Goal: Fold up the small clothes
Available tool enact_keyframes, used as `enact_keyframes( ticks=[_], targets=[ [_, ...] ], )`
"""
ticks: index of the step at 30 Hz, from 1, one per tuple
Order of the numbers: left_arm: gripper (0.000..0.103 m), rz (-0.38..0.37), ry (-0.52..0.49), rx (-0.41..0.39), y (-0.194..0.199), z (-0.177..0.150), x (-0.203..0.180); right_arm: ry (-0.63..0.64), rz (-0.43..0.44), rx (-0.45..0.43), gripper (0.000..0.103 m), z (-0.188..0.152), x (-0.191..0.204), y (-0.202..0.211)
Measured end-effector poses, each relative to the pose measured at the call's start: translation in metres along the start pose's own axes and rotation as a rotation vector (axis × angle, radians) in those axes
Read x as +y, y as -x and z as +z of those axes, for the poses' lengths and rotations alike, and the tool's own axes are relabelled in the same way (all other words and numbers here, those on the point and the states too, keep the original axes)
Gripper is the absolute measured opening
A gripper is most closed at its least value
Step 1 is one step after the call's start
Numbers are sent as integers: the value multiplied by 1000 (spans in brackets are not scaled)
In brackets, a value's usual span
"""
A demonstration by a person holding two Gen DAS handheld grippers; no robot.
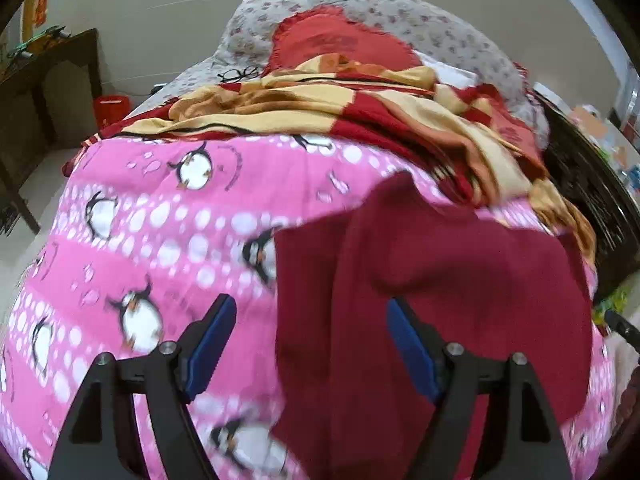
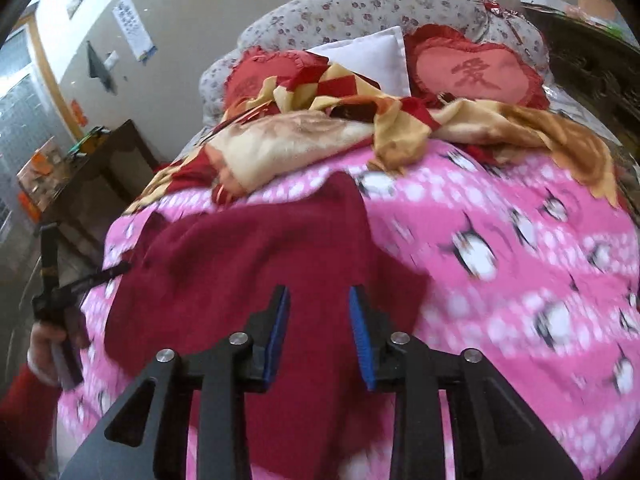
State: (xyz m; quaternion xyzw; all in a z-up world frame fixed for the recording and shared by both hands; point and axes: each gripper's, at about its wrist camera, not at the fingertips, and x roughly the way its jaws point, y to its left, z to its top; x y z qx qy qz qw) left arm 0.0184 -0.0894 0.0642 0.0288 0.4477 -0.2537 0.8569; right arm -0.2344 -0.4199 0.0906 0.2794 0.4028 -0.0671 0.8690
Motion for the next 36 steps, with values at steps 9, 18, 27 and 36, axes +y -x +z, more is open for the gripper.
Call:
enact_keyframes(
  ticks=[9,18,27,36],
  targets=[
    [81,-66,-10,60,23,-44,-1,-6,42,121,46,-74,3,-5],
    [82,-108,-49,36,45,-58,2,-29,161,103,21,-91,7,20],
    [79,-139,-134,83,24,-65,-15,-88,113,156,38,-108,-3,1],
    [14,-206,-192,171,20,-70,-9,-39,104,158,22,-101,8,-3]
  ],
)
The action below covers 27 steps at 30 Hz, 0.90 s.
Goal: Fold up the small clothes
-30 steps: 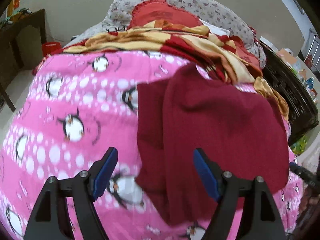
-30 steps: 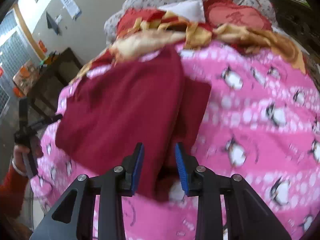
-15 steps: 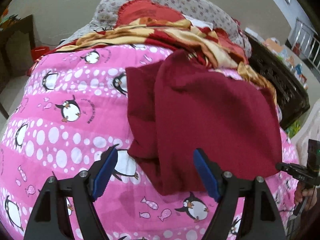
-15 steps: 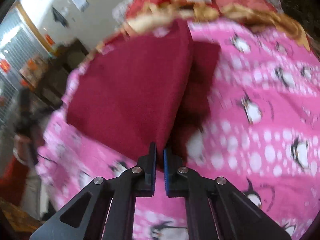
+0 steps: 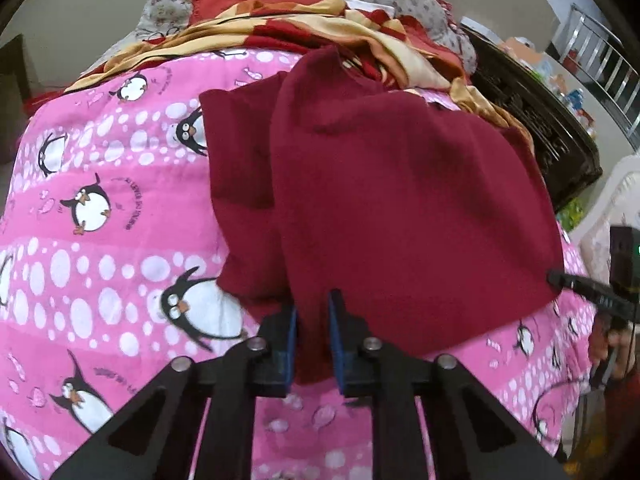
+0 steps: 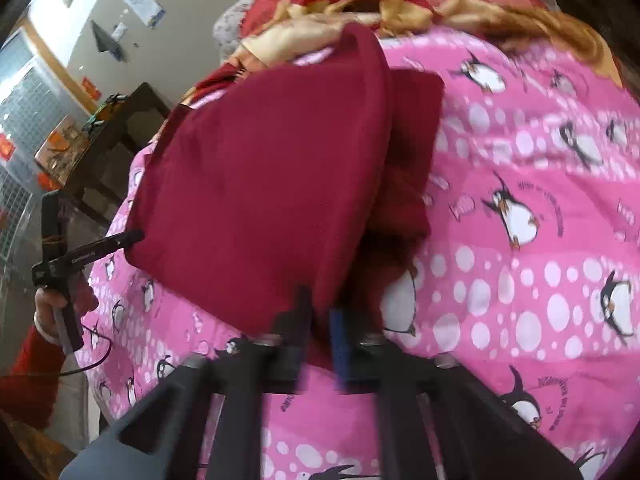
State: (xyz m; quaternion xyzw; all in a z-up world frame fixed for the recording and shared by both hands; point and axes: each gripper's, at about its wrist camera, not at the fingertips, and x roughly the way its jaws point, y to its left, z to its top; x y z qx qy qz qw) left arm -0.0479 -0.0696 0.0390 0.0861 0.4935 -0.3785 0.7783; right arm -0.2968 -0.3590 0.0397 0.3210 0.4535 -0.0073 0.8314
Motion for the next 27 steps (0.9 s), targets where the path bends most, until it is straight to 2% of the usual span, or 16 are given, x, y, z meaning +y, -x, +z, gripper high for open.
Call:
enact_keyframes(
  ticks=[4,7,8,10,12,13,14,15,16,18,20,23,27],
  targets=[
    [13,4,-42,-5,7,-13,7,11,-31,15,22,-1,-2,3],
    [13,3,9,24,-7,-24,11,3,-51,58,22,-6,-7,-12],
    [13,6,13,12,-5,-26,10,3,-52,58,22,-6,-7,-12],
    [13,5,9,8,1,-25,10,-9,-56,52,24,-3,-7,-6],
    [25,29,9,2,12,-21,12,-20,-53,20,30,1,-8,10],
    [25,62,4,-6,19,-17,12,-15,-61,-4,32,3,-8,18],
    [27,76,-1,-15,22,-14,13,-2,-89,-41,40,8,-8,28],
    [29,82,-7,-36,28,-8,12,8,-119,-70,51,13,-8,34],
    [31,78,-5,-64,33,1,12,13,-144,-96,55,20,-8,38],
    [52,88,10,-116,38,18,10,0,-165,-135,57,40,-10,40],
    [60,86,13,-176,38,40,4,-4,-156,-151,58,64,-9,34],
    [65,77,11,-219,29,74,-4,-13,-179,-146,58,100,-9,12],
    [66,105,5,-201,0,116,-14,8,-231,-122,58,126,-6,-14]
  ],
)
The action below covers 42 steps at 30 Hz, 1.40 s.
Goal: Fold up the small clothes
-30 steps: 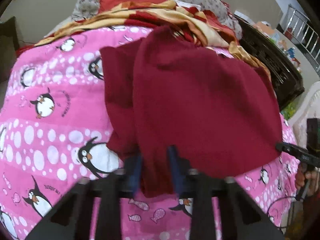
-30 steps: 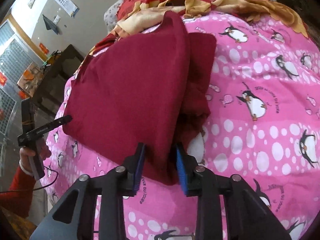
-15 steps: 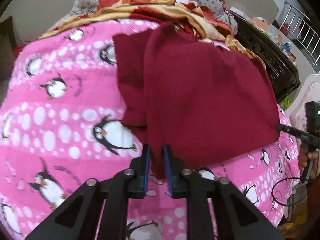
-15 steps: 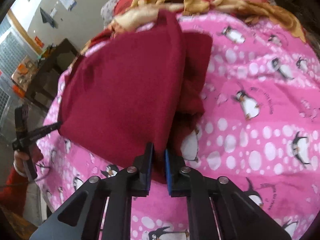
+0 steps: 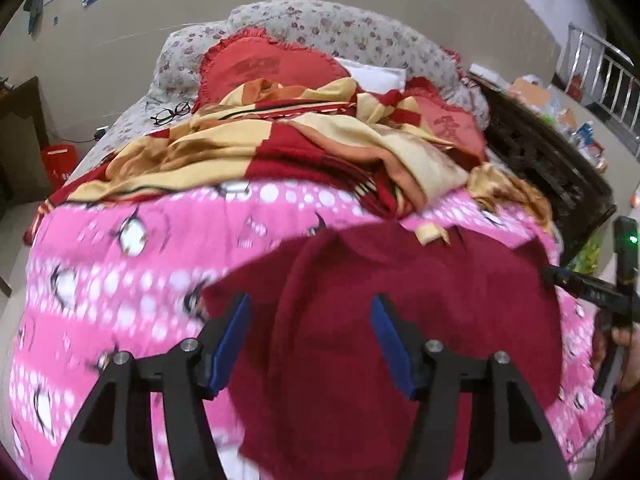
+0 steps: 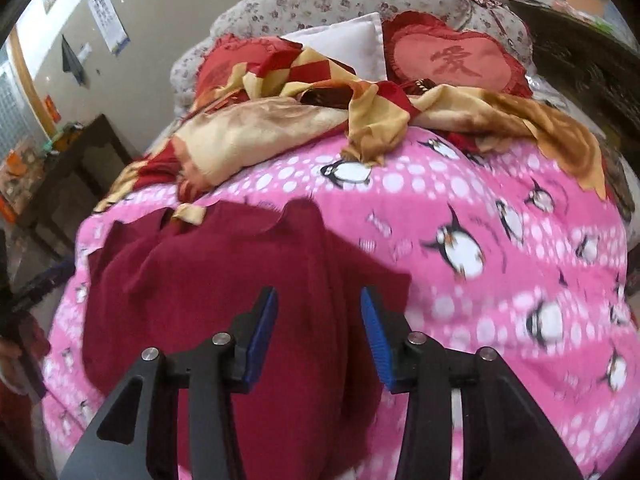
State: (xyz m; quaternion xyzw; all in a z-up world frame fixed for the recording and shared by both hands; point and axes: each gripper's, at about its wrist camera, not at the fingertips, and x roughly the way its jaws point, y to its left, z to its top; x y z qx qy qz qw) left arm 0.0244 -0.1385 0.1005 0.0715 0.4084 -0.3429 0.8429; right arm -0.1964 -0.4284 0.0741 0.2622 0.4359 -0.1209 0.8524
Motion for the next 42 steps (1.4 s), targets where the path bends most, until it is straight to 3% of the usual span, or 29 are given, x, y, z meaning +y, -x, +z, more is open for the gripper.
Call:
enact_keyframes(
  ticks=[5,7,8,9,13,15,17,21,23,24,25,27,31,35,38,41,42],
  targets=[
    [63,66,-11,38,-45,17,-5,-12,-19,13,58,15,0,-24],
    [40,64,-4,56,-58,18,-7,-29,-3,12,55,18,-1,-29],
    [15,69,-12,83,-64,19,-8,-40,13,8,39,20,-3,-31],
    [10,80,-25,88,-66,19,-9,-44,21,2,23,20,-3,-32],
    [8,84,-21,15,-52,26,-6,2,19,-69,22,25,4,-19],
    [8,57,34,-39,-43,33,5,2,17,-104,22,27,4,-13],
    [8,60,49,-21,-51,36,7,-20,16,-100,22,30,0,-18],
    [9,100,38,32,-78,30,4,-37,-16,-34,24,28,-2,-50],
    [13,87,52,28,-75,30,6,-37,-33,-31,32,27,-4,-54],
    [18,75,68,30,-72,31,8,-47,-35,-32,41,28,-6,-51],
    [25,72,78,34,-69,31,10,-59,-38,-38,43,28,-8,-46],
    [49,99,87,36,-58,30,13,-80,-45,-70,43,28,-10,-28],
    [53,104,92,18,-30,18,12,-41,47,-153,43,27,10,10],
    [61,128,76,19,-10,-12,5,96,109,-113,43,23,53,1],
    [61,169,86,58,-9,-36,7,136,65,-84,43,22,70,-26],
    [61,185,120,101,-18,-51,18,68,-5,-17,43,24,56,-62],
    [66,176,136,109,-21,-55,25,47,-1,3,43,25,51,-71]
  ],
)
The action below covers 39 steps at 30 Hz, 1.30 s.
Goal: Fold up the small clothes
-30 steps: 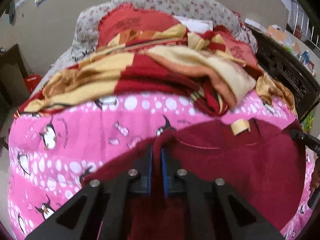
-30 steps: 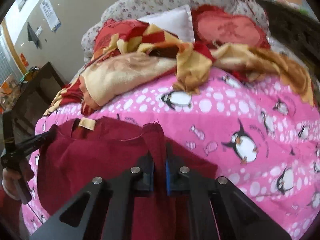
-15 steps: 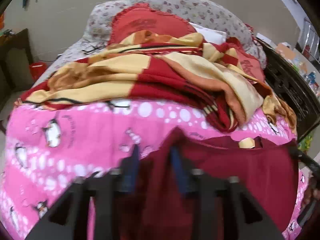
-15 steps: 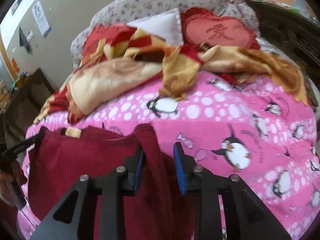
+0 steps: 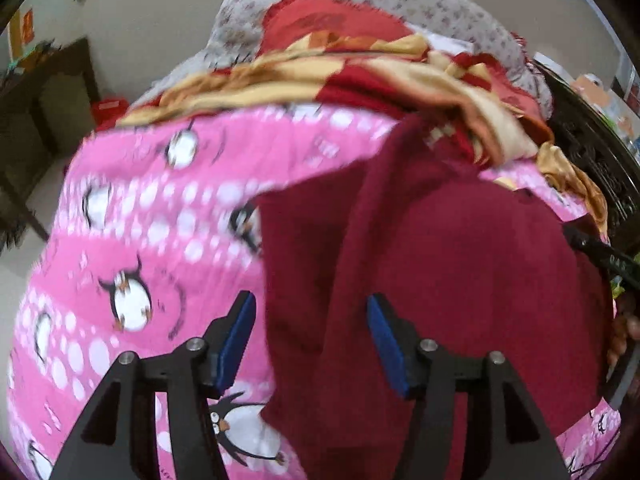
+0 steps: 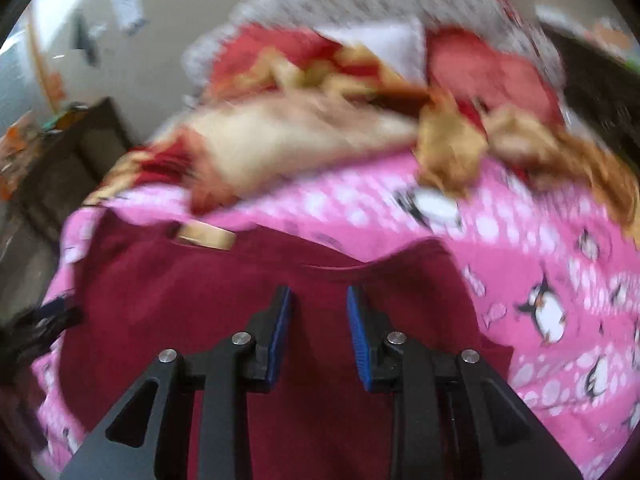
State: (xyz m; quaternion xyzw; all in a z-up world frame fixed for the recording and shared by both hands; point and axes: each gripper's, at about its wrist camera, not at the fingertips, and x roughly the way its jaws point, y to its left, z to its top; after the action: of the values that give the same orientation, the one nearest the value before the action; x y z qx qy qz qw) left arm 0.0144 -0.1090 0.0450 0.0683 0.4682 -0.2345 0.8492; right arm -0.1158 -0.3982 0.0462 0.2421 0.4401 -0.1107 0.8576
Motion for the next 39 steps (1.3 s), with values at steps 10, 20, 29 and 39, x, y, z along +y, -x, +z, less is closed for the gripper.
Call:
enact_keyframes(
  ticks=[10,20,29,39],
  targets=[
    [81,22,41,-23,15,-19,18,148,93,-44,43,5,66,35],
    [81,19,50,10,32,-52,24,380,209,1,43,-6,186,-6],
    [81,2,68,15,28,-58,29,391,184,17,39,12,229,-42],
    [81,-33,100,16,23,-62,36,375,154,85,39,18,247,-74]
  ],
)
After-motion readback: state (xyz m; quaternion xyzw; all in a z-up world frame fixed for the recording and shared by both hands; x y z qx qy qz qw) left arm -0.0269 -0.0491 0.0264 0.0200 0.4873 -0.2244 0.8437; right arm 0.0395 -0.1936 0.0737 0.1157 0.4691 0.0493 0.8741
